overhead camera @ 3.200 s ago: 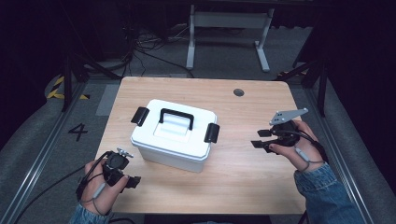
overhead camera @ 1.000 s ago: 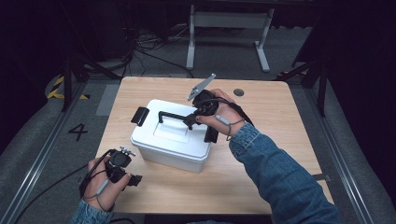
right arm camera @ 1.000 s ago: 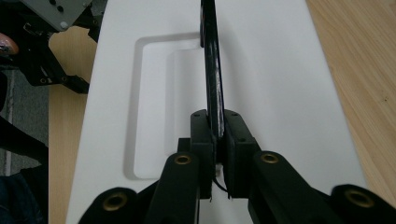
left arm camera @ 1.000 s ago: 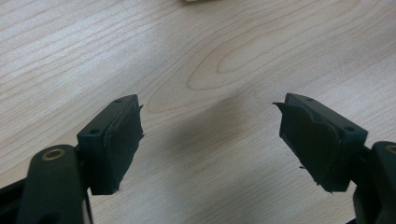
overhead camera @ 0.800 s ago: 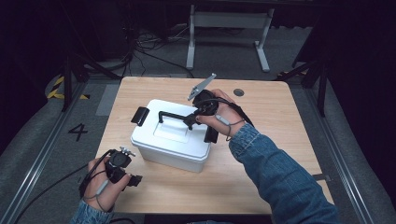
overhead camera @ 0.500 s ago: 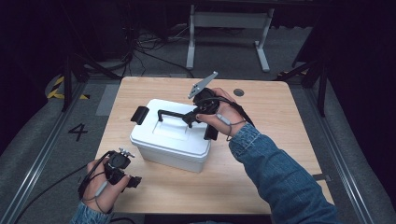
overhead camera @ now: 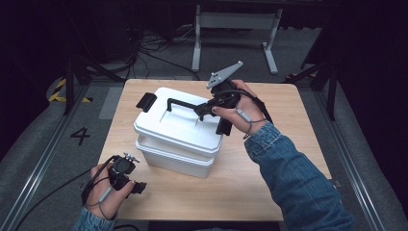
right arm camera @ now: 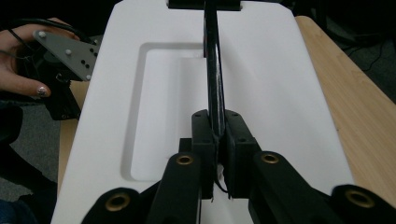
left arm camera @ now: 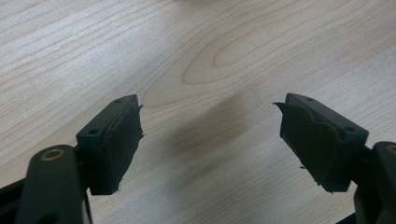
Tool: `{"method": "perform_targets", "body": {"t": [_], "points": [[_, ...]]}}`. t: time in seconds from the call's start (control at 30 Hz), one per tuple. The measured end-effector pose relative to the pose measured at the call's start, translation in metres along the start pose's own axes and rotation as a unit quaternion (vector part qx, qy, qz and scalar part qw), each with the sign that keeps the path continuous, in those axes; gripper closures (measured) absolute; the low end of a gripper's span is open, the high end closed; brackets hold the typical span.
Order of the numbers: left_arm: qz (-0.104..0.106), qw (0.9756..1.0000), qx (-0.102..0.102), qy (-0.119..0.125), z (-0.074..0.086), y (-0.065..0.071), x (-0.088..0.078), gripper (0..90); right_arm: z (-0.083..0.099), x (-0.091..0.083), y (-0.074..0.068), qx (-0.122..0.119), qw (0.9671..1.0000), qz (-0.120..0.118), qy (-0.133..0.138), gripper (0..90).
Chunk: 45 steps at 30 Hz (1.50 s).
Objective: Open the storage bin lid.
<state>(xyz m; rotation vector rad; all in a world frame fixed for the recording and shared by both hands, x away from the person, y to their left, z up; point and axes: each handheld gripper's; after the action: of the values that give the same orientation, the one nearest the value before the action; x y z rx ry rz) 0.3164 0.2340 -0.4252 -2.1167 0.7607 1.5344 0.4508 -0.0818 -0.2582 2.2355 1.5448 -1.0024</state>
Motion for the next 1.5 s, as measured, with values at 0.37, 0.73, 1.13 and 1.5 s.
{"method": "perform_targets", "body": {"t": [0.37, 0.73, 1.13, 1.5], "points": [[-0.001, 1.0000, 0.002, 0.001, 0.000, 0.000, 0.001, 20.3, 0.015, -0.042, 0.010, 0.011, 0.9996, 0.019, 0.020, 85.6], [-0.003, 1.0000, 0.005, 0.005, -0.001, -0.001, 0.002, 19.6, 0.044, -0.083, 0.030, 0.046, 0.9970, 0.055, 0.029, 85.5], [0.000, 0.9999, 0.011, 0.007, -0.001, -0.002, 0.002, 18.6, 0.077, -0.123, 0.051, 0.086, 0.9914, 0.092, 0.037, 85.5], [0.002, 0.9999, 0.007, 0.009, 0.000, -0.002, 0.002, 18.6, 0.109, -0.152, 0.074, 0.128, 0.9834, 0.120, 0.045, 85.5]]}}
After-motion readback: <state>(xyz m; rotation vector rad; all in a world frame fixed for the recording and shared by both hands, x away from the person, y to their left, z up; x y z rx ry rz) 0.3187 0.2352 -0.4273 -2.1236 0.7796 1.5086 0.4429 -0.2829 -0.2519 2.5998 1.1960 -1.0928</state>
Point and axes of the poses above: each handheld gripper's, and its own axes: x roughly forward along the jaws, z roughly out of its underside, y roughly to its right, and after that the axes turned 11 degrees about x, right-handed
